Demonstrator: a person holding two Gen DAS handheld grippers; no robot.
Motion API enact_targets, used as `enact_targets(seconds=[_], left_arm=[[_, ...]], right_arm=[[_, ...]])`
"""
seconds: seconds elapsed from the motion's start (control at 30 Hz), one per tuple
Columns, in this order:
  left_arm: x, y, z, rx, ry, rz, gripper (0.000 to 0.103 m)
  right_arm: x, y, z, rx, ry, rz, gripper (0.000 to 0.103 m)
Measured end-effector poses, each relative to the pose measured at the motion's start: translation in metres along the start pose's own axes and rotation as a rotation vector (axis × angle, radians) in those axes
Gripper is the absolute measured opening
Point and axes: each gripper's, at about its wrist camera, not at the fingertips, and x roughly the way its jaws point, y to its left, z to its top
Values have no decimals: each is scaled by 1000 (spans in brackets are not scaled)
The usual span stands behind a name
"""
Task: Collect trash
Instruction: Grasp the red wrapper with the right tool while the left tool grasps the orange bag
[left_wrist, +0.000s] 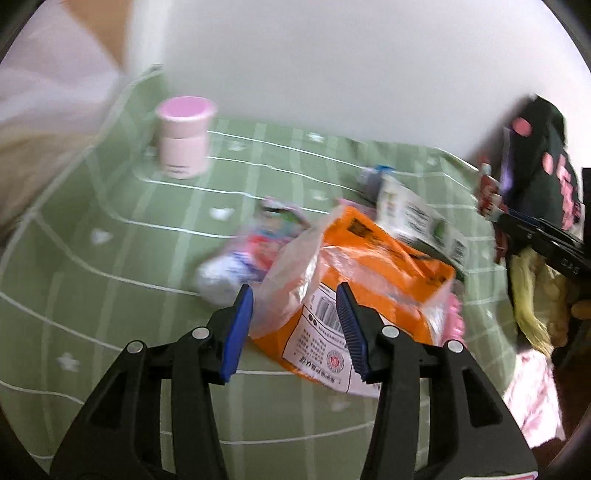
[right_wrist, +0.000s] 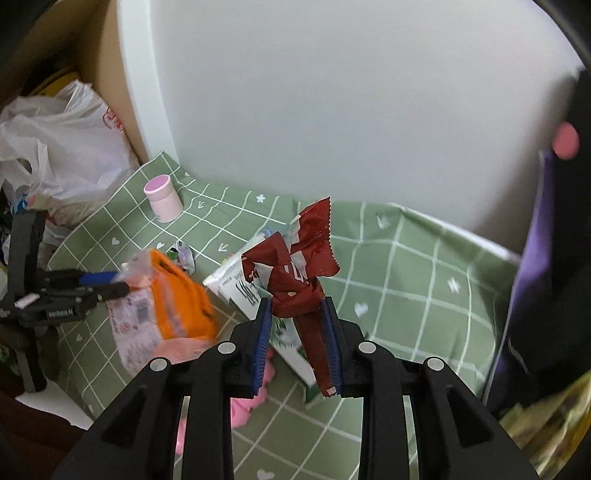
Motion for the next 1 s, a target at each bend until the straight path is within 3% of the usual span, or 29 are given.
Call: enact_targets(seconds=[0.1, 0.17, 0.23, 0.4, 0.73, 1.0], left_arm=[[2, -14, 1, 25, 10, -69, 44], [3, -19, 3, 36, 15, -51, 39], [0, -17, 4, 39, 19, -48, 25], [-11, -11, 5, 43, -9, -39, 19], [-37, -37, 26, 163, -118, -39, 17], [-59, -60, 57, 187, -210, -111, 17]], right_arm=[[-5, 1, -8, 12, -14, -8, 26], [-6, 3, -12, 15, -20, -21, 26], [-8, 2, -16, 36, -27, -3, 26], [-11, 3, -26, 66, -36, 7, 26], [-29, -4, -43, 133, -64, -36, 26], [-54, -11, -49, 172, -115, -88, 26]])
